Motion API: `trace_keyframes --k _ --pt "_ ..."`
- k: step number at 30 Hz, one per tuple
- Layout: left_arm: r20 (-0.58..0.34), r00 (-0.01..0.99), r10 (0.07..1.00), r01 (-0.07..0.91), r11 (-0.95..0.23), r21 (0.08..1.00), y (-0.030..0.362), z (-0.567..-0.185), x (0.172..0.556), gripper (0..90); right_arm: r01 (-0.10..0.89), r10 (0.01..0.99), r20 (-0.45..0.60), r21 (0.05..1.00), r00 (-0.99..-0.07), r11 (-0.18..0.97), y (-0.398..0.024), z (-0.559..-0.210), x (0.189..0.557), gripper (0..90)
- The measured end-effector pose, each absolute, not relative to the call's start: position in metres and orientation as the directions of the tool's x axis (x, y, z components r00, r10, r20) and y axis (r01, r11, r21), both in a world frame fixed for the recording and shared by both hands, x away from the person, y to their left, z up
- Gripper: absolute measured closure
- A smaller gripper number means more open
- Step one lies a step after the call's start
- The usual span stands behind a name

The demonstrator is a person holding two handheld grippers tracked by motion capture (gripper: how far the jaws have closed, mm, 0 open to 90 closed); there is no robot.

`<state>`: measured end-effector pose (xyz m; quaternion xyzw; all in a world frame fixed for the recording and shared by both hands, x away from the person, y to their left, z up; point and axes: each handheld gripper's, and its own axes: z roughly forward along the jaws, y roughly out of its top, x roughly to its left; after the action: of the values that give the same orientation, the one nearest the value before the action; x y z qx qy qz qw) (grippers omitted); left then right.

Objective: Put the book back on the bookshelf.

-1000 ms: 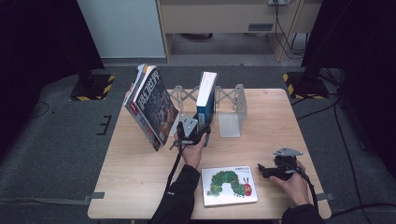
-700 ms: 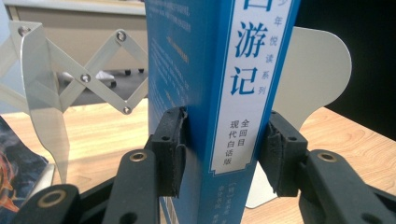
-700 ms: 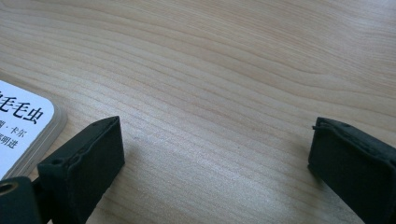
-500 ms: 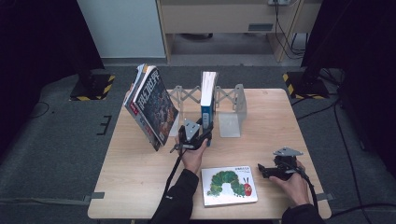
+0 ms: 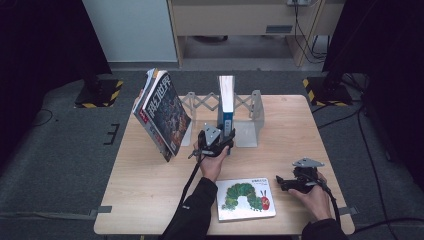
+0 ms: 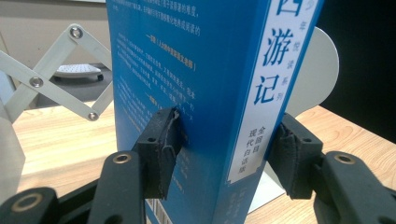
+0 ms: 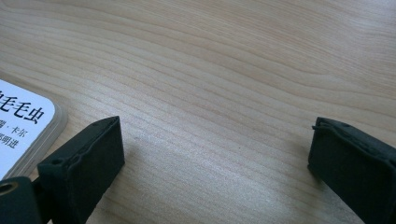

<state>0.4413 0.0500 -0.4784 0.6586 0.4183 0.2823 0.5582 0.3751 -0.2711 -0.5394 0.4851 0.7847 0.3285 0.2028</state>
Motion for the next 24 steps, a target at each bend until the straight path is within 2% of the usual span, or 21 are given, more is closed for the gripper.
trace_keyframes --k 10,24 --pt "-0.082 0.538 0.839 0.243 -0.062 0.968 0.060 -0.482 0.435 48.2 0.629 0.895 0.002 0.713 -0.445 0.311 -0.271 -0.539 0.375 3.8" --pt "-0.080 0.548 0.833 0.259 -0.077 0.963 0.061 -0.481 0.442 44.6 0.628 0.894 0.001 0.712 -0.447 0.314 -0.271 -0.539 0.375 3.8"
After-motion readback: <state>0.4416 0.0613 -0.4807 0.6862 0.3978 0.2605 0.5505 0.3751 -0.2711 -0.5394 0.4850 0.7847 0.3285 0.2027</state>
